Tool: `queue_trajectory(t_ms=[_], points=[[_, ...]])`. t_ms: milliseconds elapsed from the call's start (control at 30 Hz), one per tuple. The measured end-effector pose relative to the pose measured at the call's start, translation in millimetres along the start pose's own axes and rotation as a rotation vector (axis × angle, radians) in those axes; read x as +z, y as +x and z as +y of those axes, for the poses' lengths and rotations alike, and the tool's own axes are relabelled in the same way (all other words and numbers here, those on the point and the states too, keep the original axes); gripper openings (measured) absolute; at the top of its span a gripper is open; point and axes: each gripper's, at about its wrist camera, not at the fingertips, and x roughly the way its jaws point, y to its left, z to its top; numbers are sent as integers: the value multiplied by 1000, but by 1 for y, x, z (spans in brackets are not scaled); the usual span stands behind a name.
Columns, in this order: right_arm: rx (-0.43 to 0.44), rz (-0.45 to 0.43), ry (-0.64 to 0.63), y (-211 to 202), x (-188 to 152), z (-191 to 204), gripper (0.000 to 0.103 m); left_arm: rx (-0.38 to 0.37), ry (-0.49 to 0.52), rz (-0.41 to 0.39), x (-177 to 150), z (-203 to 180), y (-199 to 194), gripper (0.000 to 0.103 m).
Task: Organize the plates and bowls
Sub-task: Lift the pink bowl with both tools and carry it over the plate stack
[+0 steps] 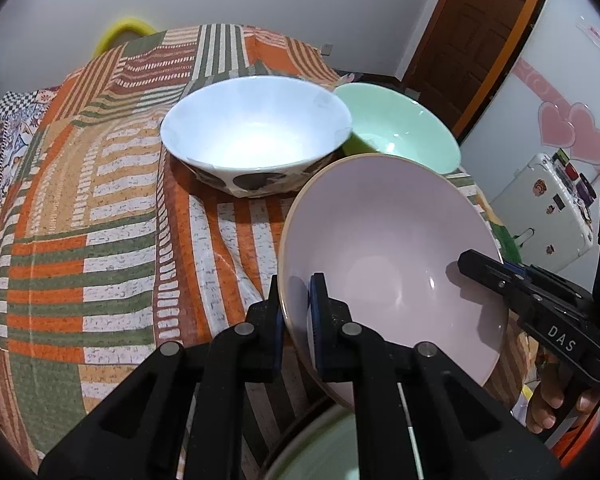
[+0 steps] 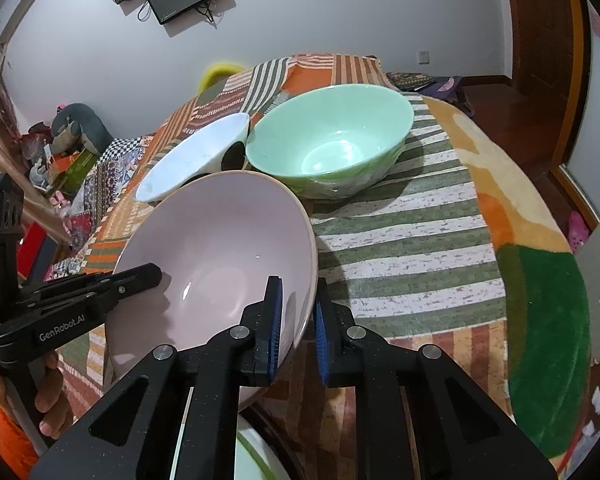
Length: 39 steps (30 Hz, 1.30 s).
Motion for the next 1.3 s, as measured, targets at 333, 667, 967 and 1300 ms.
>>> queue_trajectory(t_ms=[333, 667, 967, 1300], points=[[-12, -61, -23, -37, 1, 14, 14, -9, 29, -53, -10, -18, -48, 11], [12, -112, -53, -68, -7, 40, 14, -14, 6, -116, -35, -17, -107, 11], [51, -126, -99, -78, -22, 70, 14, 8, -28, -168, -61, 4, -151, 11], [106, -102, -162, -69, -35, 113, 14, 67, -88, -201, -96, 45, -191, 11]])
